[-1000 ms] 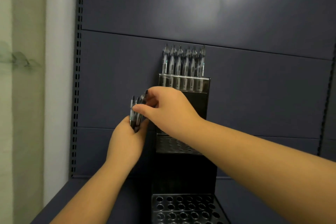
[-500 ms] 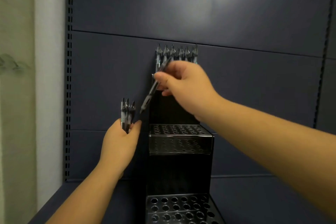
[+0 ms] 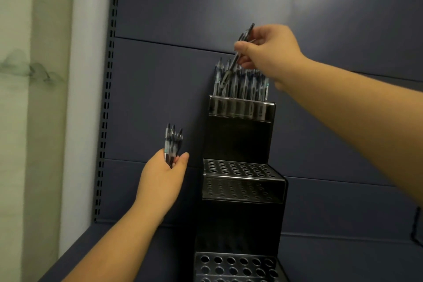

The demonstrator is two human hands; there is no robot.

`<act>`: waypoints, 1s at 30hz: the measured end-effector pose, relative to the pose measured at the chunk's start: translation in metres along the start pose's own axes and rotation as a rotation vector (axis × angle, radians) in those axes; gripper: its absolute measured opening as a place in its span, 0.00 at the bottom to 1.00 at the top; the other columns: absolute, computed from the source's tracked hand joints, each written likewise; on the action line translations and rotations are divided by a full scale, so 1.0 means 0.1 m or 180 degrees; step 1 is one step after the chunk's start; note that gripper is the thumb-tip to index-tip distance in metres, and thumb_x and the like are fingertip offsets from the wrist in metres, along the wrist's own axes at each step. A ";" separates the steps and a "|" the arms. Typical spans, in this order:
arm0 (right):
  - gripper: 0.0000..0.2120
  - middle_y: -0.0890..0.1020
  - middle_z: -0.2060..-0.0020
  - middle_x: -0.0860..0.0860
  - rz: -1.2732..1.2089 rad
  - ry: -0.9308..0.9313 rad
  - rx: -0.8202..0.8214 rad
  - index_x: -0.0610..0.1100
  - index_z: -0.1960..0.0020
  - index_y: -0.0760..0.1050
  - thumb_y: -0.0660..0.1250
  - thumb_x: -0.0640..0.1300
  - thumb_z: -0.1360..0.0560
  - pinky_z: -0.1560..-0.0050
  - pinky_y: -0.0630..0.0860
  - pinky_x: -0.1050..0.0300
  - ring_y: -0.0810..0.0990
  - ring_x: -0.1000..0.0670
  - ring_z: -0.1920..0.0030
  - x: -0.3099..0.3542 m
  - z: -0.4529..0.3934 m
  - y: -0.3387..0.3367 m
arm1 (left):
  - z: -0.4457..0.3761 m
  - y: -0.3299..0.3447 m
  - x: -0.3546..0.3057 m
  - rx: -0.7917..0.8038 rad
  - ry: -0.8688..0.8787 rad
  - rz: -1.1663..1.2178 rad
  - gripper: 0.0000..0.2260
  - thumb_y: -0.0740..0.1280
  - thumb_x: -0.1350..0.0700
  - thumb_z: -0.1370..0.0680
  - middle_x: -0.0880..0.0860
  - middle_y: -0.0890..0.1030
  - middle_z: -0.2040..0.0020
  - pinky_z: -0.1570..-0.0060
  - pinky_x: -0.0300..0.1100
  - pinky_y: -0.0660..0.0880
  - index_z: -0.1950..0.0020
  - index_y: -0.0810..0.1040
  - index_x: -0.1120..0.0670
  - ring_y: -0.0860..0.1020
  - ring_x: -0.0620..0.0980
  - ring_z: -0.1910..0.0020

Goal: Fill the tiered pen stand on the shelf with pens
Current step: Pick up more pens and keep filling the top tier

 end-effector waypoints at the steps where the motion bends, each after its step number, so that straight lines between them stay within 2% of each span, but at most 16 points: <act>1: 0.05 0.84 0.59 0.44 -0.0043 0.0037 0.0073 0.41 0.49 0.79 0.73 0.41 0.22 0.54 0.85 0.49 0.85 0.48 0.62 -0.01 0.00 0.04 | 0.00 -0.01 0.01 -0.0002 -0.0004 0.0010 0.13 0.67 0.49 0.20 0.51 0.75 0.65 0.68 0.41 0.66 0.59 0.73 0.57 0.72 0.47 0.67; 5: 0.05 0.86 0.55 0.42 0.0084 -0.0012 0.0263 0.47 0.51 0.78 0.73 0.41 0.22 0.54 0.85 0.52 0.87 0.45 0.57 -0.02 0.00 0.15 | -0.01 -0.01 0.02 0.0007 -0.0052 0.0042 0.13 0.67 0.49 0.20 0.50 0.73 0.66 0.68 0.41 0.65 0.60 0.71 0.54 0.71 0.46 0.67; 11: 0.06 0.86 0.62 0.45 0.0538 0.0184 0.0631 0.41 0.51 0.82 0.74 0.43 0.23 0.59 0.85 0.57 0.87 0.50 0.62 -0.03 -0.02 0.31 | 0.01 -0.01 0.01 0.0024 -0.0045 0.0067 0.14 0.67 0.49 0.20 0.50 0.74 0.64 0.67 0.40 0.66 0.61 0.71 0.54 0.72 0.46 0.66; 15: 0.09 0.84 0.66 0.48 0.0872 0.0245 0.0554 0.43 0.55 0.81 0.74 0.48 0.23 0.70 0.78 0.64 0.80 0.57 0.74 -0.02 -0.03 0.32 | 0.02 0.00 0.00 0.0068 -0.0020 0.0017 0.13 0.67 0.49 0.20 0.49 0.73 0.66 0.69 0.37 0.64 0.61 0.70 0.53 0.71 0.44 0.68; 19: 0.11 0.86 0.62 0.48 0.1039 0.0304 0.0487 0.43 0.56 0.83 0.74 0.51 0.24 0.77 0.72 0.65 0.77 0.54 0.72 -0.01 -0.03 0.31 | 0.01 0.01 -0.01 0.0077 0.0006 0.0006 0.13 0.67 0.49 0.20 0.49 0.73 0.66 0.68 0.39 0.65 0.61 0.70 0.53 0.71 0.45 0.67; 24: 0.15 0.87 0.58 0.45 0.1190 0.0491 0.0519 0.40 0.54 0.85 0.74 0.53 0.24 0.68 0.75 0.57 0.76 0.51 0.68 -0.03 -0.08 0.31 | 0.03 0.02 -0.01 0.0118 0.0010 -0.0041 0.13 0.67 0.48 0.20 0.52 0.76 0.63 0.67 0.39 0.66 0.60 0.72 0.54 0.73 0.46 0.65; 30: 0.16 0.86 0.63 0.44 0.1516 0.0353 0.0675 0.41 0.57 0.86 0.73 0.54 0.24 0.68 0.75 0.58 0.75 0.50 0.70 0.04 -0.06 0.30 | 0.03 0.02 -0.02 0.0119 -0.0026 -0.0015 0.13 0.67 0.49 0.20 0.51 0.75 0.64 0.67 0.39 0.66 0.61 0.71 0.53 0.72 0.45 0.66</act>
Point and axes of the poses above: each hand's wrist, its own z-axis away from the middle knuckle, its own y-axis out of the palm, x = y × z, the point moved 3 cm from there along -z, towards the middle knuckle
